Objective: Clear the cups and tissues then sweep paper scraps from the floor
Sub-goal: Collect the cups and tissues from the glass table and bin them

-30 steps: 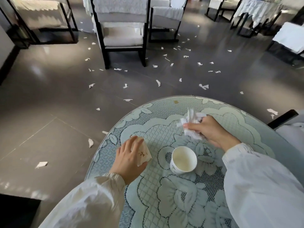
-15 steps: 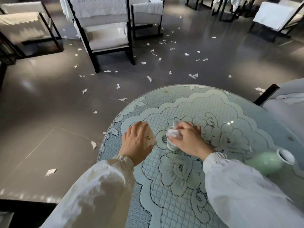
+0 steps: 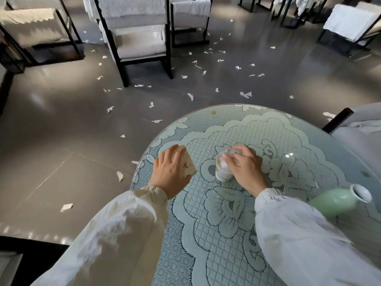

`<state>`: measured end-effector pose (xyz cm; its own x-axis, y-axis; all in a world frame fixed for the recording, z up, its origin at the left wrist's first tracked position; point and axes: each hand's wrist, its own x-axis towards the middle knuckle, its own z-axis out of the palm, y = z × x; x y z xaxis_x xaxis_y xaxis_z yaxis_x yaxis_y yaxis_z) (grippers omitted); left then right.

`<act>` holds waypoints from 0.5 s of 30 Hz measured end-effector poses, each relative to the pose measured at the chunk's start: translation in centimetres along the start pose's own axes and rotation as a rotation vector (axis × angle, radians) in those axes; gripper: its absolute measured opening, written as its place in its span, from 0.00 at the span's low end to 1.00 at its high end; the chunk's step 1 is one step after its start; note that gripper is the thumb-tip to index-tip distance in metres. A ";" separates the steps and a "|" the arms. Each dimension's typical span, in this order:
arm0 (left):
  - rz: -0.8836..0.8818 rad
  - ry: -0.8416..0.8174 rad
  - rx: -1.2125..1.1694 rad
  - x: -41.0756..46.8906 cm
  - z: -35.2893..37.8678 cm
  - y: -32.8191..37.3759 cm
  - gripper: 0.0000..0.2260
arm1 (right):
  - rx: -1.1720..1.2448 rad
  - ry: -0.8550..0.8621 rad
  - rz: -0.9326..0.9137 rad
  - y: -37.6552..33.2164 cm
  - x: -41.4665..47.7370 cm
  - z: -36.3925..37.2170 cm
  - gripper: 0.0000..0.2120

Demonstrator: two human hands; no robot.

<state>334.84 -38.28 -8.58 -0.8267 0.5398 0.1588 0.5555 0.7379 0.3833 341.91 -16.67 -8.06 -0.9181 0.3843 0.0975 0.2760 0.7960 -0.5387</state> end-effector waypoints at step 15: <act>0.003 0.088 -0.034 -0.2 -3.0 -0.9 0.37 | 0.338 -0.283 0.068 -4.6 1.0 -1.4 0.43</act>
<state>334.27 -40.27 -6.20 -0.8303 0.5036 0.2388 0.5562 0.7213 0.4127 340.12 -19.28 -4.35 -0.9557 0.2498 -0.1556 0.2734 0.5576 -0.7838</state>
